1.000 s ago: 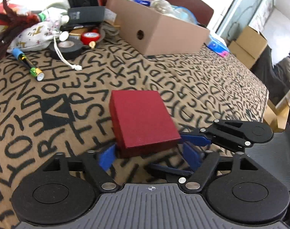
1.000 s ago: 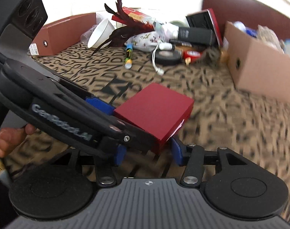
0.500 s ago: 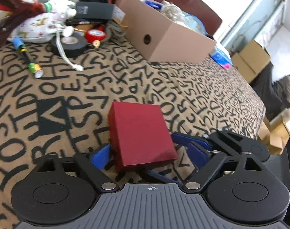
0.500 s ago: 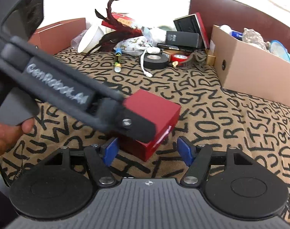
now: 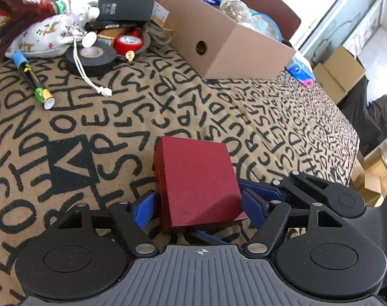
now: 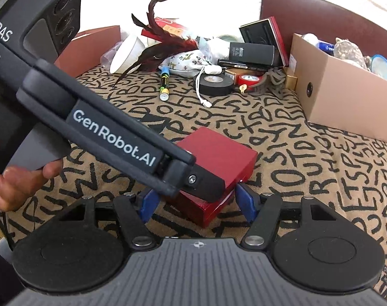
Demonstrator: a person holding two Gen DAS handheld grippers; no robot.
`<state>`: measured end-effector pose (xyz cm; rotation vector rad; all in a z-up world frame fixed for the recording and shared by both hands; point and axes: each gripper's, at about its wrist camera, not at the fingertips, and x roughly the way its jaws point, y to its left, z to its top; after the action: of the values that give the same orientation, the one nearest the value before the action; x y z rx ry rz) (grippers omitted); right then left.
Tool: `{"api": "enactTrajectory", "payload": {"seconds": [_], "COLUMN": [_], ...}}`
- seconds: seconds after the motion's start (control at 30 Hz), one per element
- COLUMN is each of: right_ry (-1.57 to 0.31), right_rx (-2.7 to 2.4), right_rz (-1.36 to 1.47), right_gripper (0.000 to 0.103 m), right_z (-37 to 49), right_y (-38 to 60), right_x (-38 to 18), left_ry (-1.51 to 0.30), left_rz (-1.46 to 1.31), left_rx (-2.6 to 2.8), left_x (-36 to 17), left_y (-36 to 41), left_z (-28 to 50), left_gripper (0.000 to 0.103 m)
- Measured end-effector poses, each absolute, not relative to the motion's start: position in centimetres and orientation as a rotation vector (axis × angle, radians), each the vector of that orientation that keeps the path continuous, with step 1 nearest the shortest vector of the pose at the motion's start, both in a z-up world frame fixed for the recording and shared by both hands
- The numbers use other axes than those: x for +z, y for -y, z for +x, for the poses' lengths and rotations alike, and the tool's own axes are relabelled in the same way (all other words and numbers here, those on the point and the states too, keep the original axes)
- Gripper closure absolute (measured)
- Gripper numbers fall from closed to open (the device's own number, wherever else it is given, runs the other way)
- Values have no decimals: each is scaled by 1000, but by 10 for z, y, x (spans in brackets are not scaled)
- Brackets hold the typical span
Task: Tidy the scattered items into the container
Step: 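Carry the dark red box with the left tool over the cardboard box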
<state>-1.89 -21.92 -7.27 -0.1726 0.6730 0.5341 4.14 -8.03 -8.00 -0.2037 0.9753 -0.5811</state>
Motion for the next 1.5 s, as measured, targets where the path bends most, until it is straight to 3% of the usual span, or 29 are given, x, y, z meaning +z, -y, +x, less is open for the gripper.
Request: {"api": "enactTrajectory", "payload": {"seconds": [0.1,0.17,0.43,0.6,0.7,1.1,1.5], "right_ry": [-677,-682,-608,-513,-457,-350,-355], "right_rx": [531,524,530,500,488,445,390], "right_rz": [-167,-173,-177,-193,-188,-178,-280], "right_gripper": [33,33,37,38,43,43,43], "right_z": [-15,-13,-13,5,21,101,220], "right_y": [219,218,224,238,250,299,356], "right_x": [-74,-74,-43,-6,16,71,100], "left_ry": [-964,-951,-833,-718,-651,-546,-530], "left_rz": [-183,-156,-152,-148,-133,-84,-197], "left_rx": [-568,-547,-525,-508,-500,-519,-497], "left_x": [-80,-77,-32,12,37,97,109], "left_y": [83,86,90,109,124,187,264], "left_z": [43,41,41,64,83,163,283], "left_gripper": [22,31,25,29,29,33,35]}}
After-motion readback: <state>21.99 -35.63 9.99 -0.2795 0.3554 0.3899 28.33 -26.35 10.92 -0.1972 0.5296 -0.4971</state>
